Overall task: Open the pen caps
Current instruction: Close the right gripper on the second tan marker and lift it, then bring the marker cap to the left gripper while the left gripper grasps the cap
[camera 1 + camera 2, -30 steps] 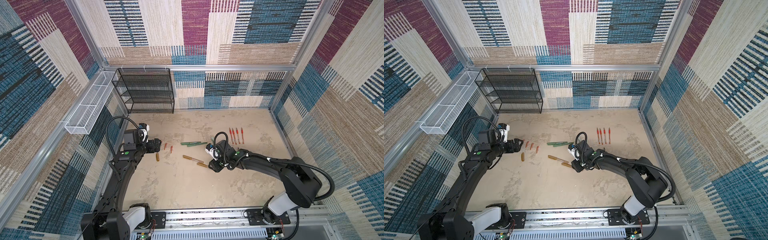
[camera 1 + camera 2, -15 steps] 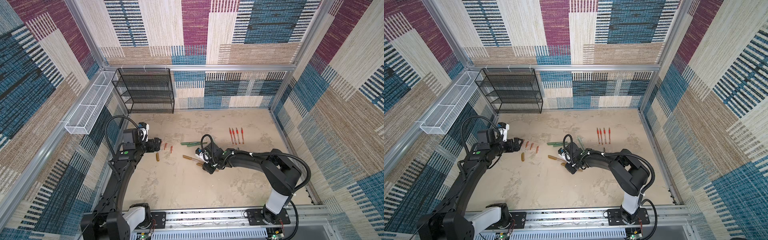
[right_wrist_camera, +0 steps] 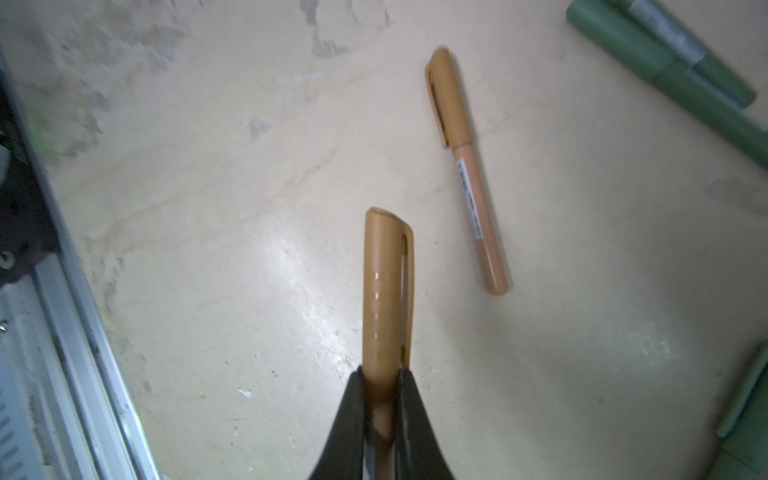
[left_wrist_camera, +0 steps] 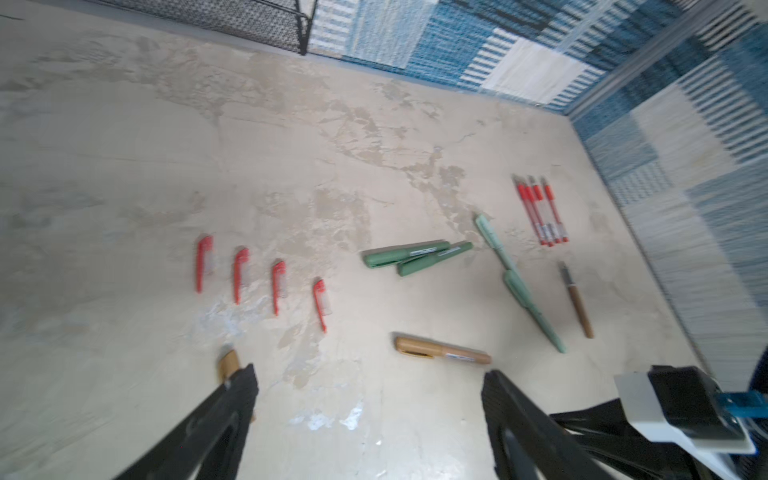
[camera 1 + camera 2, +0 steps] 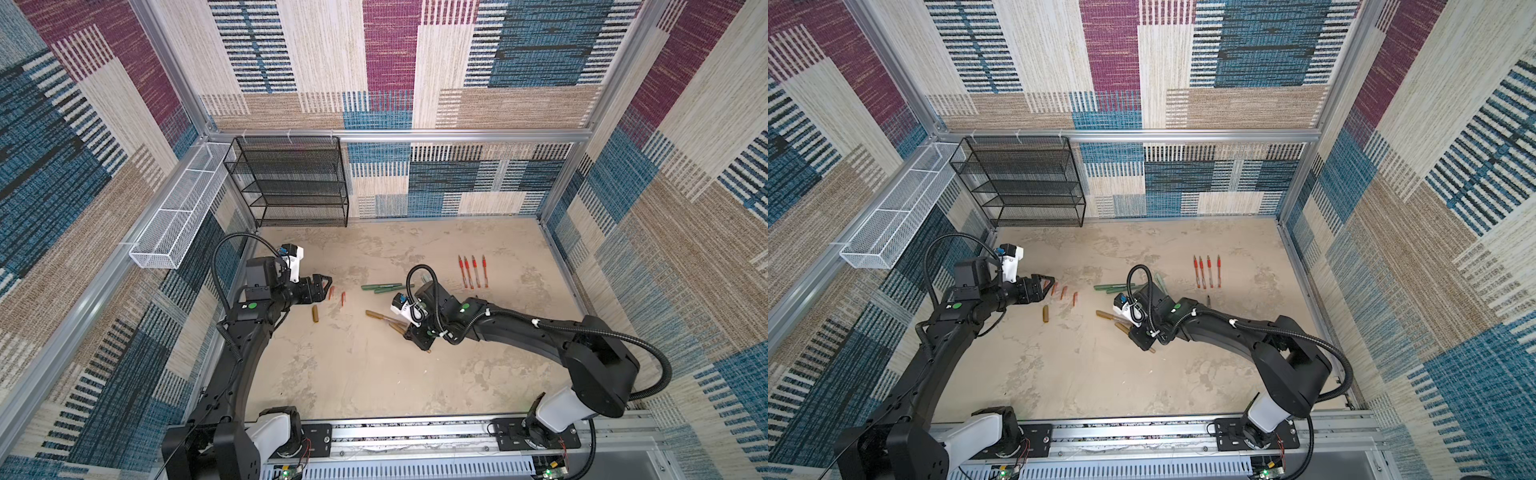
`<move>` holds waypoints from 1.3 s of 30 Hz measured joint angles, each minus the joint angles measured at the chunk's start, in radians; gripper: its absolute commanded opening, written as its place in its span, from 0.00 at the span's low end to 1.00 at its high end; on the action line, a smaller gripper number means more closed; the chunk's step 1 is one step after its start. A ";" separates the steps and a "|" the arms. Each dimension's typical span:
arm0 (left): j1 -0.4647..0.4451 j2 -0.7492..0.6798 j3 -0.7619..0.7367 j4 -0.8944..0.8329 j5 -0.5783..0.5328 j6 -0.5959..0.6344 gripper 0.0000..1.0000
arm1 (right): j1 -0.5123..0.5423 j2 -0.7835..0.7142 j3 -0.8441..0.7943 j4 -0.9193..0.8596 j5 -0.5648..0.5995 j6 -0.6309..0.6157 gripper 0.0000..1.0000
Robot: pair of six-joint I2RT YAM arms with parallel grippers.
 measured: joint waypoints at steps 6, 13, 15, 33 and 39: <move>-0.011 -0.006 -0.062 0.116 0.245 -0.147 0.86 | 0.002 -0.037 -0.011 0.199 -0.019 0.149 0.07; -0.088 -0.003 -0.096 0.226 0.367 -0.291 0.87 | 0.027 -0.014 0.009 0.368 -0.013 0.273 0.07; -0.117 0.006 -0.106 0.244 0.381 -0.315 0.86 | 0.035 -0.007 0.018 0.399 -0.012 0.289 0.07; -0.202 0.065 -0.123 0.280 0.309 -0.390 0.00 | 0.109 0.101 0.130 0.453 0.022 0.322 0.22; -0.199 0.057 -0.124 0.283 0.303 -0.389 0.00 | 0.112 0.103 0.099 0.467 0.011 0.324 0.34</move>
